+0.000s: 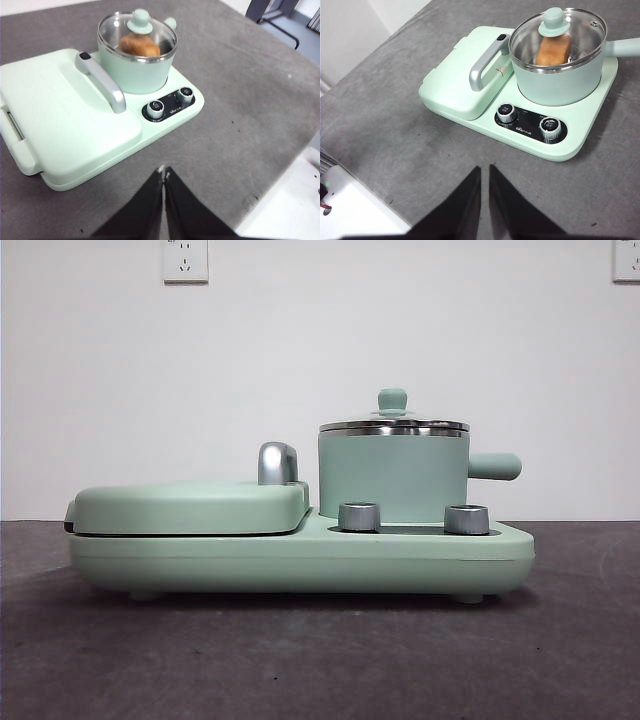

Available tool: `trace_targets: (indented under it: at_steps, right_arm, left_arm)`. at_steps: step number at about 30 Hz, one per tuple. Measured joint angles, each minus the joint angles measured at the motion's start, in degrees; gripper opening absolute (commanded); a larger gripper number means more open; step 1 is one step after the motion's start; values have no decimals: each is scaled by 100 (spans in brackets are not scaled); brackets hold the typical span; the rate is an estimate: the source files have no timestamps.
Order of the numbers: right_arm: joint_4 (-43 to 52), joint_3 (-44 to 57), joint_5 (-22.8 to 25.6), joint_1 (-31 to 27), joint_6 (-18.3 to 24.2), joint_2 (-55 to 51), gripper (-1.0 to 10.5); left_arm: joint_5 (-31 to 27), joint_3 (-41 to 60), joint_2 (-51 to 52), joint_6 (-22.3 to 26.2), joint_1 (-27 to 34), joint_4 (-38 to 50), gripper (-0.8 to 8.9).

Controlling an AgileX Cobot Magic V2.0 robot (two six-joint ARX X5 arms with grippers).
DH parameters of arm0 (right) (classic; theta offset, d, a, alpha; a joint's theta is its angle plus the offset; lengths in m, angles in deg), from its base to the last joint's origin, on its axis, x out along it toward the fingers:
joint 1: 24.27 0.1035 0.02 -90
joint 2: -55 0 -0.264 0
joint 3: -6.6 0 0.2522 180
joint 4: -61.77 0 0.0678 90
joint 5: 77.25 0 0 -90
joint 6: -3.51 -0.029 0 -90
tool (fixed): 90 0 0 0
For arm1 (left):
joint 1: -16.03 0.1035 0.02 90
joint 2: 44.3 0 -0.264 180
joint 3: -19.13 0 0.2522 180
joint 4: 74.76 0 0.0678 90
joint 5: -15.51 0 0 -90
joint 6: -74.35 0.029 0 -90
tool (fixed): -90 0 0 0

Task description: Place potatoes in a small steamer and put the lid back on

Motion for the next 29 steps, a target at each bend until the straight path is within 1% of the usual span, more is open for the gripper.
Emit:
trace_targets:
  at_steps: [2,4,6,8,11,14,17,21,26,29]
  right_arm:
    - [2,0,0,0,0,0,24]
    - [2,0,0,0,0,0,24]
    - [2,0,-2,0,0,0,24]
    - [2,0,-2,0,0,0,24]
    - [2,0,0,0,0,0,24]
    - [4,0,-2,0,0,0,24]
    - [4,0,-2,0,0,0,24]
    - [4,0,-2,0,0,0,24]
    - [4,0,-2,0,0,0,24]
    - [4,0,-2,0,0,0,24]
  left_arm:
    - [4,190,133,0,221,223,6]
    - [7,588,374,2,570,706,6]
    - [20,1178,728,26,1045,1346,6]
    - [13,1932,1167,44,1644,2109,6]
    - [13,3018,1853,48,2472,3005,6]
    - [-4,3888,2505,61,3049,3329,6]
    - [-4,4459,2900,63,3272,3364,6]
    - [-74,4990,3200,66,3362,3405,6]
    - [-723,5362,3324,63,3414,3467,6]
    - [-817,5563,3329,63,3421,3751,6]
